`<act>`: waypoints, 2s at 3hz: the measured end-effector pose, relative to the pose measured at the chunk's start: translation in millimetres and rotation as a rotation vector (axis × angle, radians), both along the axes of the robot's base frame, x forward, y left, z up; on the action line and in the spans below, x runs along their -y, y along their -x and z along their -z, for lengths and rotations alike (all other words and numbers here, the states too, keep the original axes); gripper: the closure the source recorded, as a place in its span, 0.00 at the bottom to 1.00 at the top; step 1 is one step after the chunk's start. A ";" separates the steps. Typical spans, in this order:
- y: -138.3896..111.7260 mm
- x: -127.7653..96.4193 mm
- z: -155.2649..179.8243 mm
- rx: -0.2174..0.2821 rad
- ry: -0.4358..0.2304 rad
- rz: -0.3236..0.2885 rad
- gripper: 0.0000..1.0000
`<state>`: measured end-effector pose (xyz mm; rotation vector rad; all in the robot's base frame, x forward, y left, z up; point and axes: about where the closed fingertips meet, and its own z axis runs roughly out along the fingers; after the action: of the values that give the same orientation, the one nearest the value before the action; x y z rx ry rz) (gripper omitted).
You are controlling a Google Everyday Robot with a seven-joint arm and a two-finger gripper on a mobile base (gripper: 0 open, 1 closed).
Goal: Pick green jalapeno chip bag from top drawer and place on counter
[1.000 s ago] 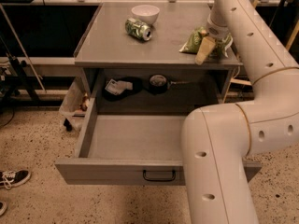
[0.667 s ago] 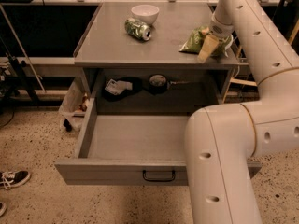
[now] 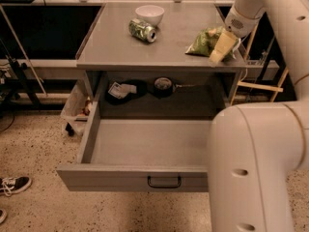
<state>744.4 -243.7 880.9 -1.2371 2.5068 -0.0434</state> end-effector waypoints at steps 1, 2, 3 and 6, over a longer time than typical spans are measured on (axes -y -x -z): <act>45.8 -1.4 -32.7 -0.022 -0.009 -0.051 0.00; 74.9 -3.6 -70.8 0.049 0.065 -0.081 0.00; 94.8 1.7 -87.1 0.071 0.124 -0.081 0.00; 107.7 -8.1 -104.2 0.070 -0.060 -0.280 0.00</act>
Offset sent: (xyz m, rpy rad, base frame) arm -0.3202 0.0063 0.0145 -0.3070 0.1867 0.0929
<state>636.7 -235.6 985.1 -1.5203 2.2374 0.0551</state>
